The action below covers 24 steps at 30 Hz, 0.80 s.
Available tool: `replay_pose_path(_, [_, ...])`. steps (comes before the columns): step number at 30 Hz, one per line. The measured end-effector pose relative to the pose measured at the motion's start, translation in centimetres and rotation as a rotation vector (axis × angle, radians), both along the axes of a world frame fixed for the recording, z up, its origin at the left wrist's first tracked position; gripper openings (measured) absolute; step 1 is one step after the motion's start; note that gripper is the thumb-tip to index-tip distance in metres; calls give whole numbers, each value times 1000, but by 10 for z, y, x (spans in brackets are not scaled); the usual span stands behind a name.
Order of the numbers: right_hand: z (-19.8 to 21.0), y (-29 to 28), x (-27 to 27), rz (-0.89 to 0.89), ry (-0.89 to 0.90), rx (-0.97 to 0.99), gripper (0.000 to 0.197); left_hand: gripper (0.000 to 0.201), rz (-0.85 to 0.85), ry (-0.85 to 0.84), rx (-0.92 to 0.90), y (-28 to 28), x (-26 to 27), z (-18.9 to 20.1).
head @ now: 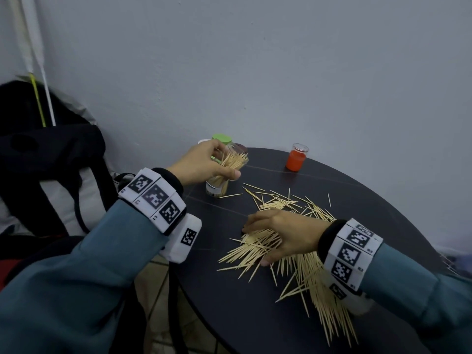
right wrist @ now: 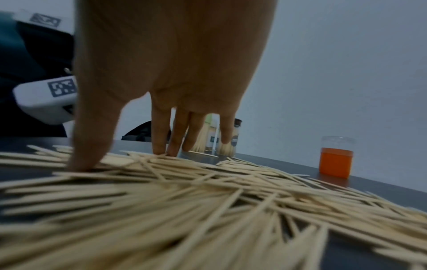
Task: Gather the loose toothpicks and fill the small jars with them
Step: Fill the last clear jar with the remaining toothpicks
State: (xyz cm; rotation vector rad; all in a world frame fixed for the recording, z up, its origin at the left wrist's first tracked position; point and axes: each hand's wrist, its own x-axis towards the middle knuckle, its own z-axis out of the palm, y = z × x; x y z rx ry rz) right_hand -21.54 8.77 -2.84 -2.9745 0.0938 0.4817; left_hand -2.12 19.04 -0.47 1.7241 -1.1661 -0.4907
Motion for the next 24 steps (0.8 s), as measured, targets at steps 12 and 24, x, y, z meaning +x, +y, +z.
replay_pose_path(12, [2,-4,-4,-30,4,-65,23,39,-29,-2,4,-8,-8,-1])
replay_pose_path(24, [-7,-9,-9,-211,90,-143,27,43,-34,-25,37,-12,-14,-2])
